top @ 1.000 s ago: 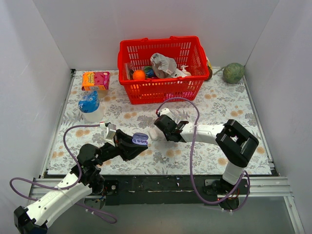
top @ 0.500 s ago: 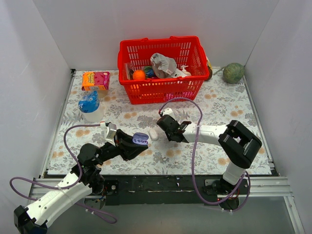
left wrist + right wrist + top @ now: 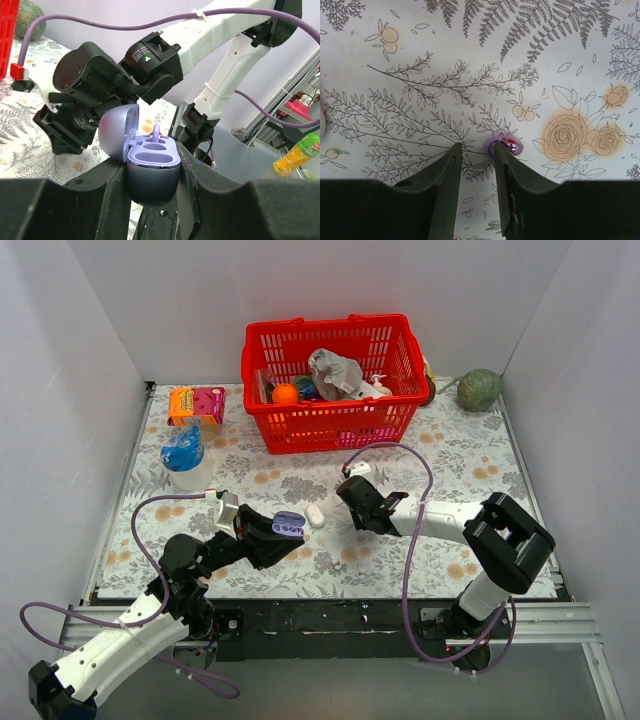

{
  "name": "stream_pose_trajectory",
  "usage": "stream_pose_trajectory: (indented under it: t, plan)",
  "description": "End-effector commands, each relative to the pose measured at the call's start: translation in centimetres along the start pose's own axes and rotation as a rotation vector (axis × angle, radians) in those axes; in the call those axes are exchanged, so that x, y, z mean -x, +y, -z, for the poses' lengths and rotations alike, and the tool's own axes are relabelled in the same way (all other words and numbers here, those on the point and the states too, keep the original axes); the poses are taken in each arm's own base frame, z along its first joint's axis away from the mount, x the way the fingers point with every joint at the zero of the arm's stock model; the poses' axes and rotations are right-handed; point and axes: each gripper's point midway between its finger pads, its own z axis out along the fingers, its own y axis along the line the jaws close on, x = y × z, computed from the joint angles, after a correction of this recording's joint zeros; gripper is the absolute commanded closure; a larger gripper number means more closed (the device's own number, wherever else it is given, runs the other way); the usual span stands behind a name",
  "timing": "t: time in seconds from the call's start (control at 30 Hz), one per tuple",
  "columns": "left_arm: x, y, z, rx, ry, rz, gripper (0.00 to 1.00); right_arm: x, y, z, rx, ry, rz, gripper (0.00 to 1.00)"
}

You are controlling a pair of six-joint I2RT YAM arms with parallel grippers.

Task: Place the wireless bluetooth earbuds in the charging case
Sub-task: Pick up the earbud from the center of the board.

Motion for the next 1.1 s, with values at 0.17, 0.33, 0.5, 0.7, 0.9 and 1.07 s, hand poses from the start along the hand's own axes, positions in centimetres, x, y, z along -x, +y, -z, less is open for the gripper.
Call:
stream_pose_trajectory:
  t: [0.17,0.33,0.5,0.7,0.9,1.07]
  plan:
    - [1.1,-0.7,-0.3,-0.027,-0.022,-0.012,1.00,-2.4,-1.1,-0.1,0.066,0.047,-0.114,0.60]
    - [1.2,-0.7,-0.4,-0.030,-0.024,-0.011,1.00,-2.8,-1.2,-0.2,0.096,0.056,-0.137,0.69]
    - [1.1,-0.7,-0.4,-0.030,-0.024,-0.008,1.00,-3.1,-1.1,-0.3,0.104,0.067,-0.133,0.87]
    - [1.0,-0.8,-0.2,-0.034,-0.028,-0.004,1.00,-3.5,-0.1,-0.2,0.163,0.071,-0.130,0.99]
    - [0.9,-0.8,-0.1,-0.034,-0.030,0.000,1.00,-2.7,1.5,0.6,0.244,0.030,-0.116,0.99]
    - [1.0,-0.8,-0.1,-0.035,-0.032,-0.002,1.00,-0.8,2.8,2.2,0.320,-0.025,-0.107,0.99]
